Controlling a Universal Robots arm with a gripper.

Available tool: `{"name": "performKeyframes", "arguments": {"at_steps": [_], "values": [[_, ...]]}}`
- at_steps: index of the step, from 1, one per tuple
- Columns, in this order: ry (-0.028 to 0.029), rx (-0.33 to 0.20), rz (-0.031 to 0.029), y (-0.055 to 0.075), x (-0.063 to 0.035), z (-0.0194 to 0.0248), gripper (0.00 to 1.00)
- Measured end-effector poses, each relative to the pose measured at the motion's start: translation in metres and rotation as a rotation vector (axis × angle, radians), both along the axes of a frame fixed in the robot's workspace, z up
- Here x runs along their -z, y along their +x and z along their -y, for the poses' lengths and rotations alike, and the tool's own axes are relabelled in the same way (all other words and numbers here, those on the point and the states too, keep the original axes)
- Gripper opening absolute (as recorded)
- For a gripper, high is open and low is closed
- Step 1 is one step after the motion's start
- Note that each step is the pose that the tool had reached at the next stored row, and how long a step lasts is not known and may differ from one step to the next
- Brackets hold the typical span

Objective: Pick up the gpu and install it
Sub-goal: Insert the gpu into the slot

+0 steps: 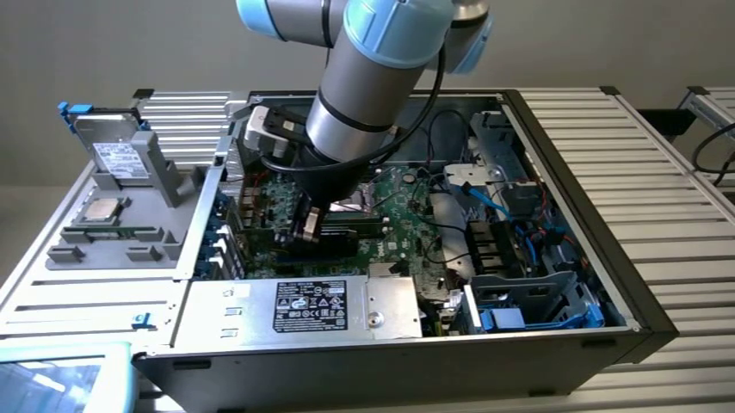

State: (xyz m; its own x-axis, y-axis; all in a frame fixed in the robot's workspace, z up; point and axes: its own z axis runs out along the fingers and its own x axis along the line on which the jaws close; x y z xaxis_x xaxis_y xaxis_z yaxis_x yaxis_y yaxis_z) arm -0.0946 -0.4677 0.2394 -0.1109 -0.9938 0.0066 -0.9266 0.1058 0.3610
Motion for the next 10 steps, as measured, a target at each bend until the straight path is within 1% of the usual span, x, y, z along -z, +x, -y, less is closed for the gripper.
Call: {"name": "performKeyframes", "arguments": {"at_steps": [10], "values": [[-0.0008,0.0,-0.0001,0.0001,0.0016,0.0,0.28]]}}
